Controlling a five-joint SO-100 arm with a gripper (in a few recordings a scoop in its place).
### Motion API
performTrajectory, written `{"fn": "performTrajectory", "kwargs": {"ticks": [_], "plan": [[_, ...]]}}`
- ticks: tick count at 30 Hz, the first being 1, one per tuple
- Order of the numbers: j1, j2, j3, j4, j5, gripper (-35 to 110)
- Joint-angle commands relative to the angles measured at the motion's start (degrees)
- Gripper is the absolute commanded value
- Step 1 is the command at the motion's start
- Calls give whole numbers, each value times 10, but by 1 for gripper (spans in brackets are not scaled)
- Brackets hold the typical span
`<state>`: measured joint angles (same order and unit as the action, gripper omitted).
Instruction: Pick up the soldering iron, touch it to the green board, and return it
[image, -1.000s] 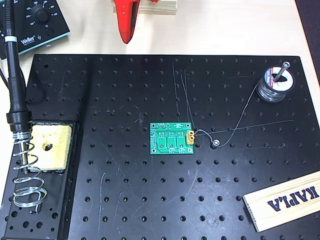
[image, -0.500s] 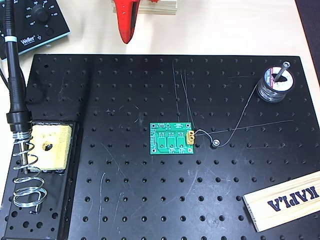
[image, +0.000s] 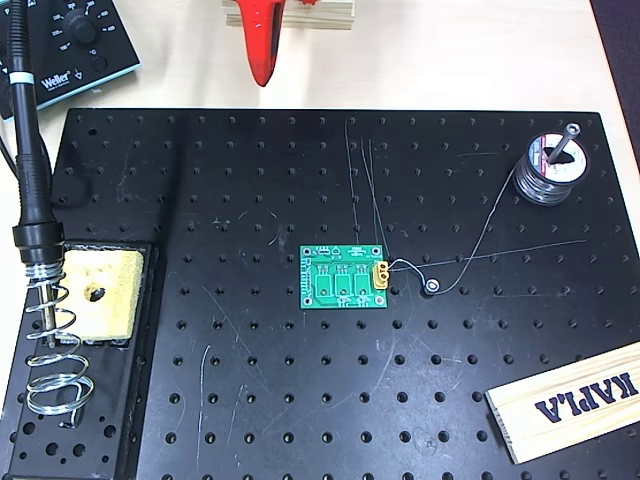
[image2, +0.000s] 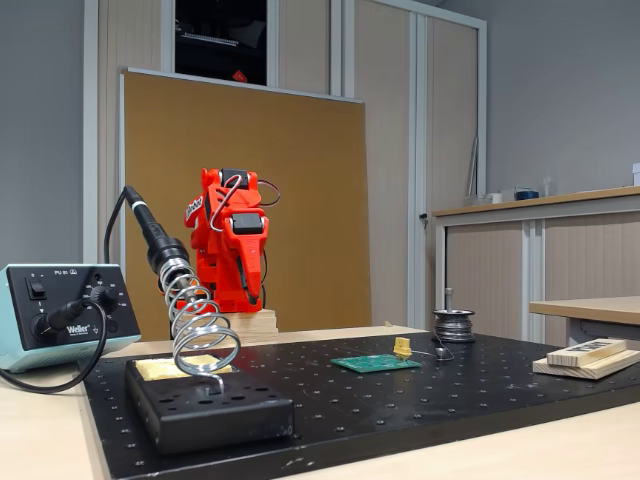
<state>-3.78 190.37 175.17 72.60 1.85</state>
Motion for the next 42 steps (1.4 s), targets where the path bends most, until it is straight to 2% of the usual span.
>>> {"fn": "performTrajectory", "kwargs": {"ticks": [1,9,15,42], "plan": [[-11,7,-47,9,-9,0],[-27,6,-92,-53,-33,0],[-25,-22,-132,-44,-43,0],[-37,-350,-360,-95,-46,0]]}}
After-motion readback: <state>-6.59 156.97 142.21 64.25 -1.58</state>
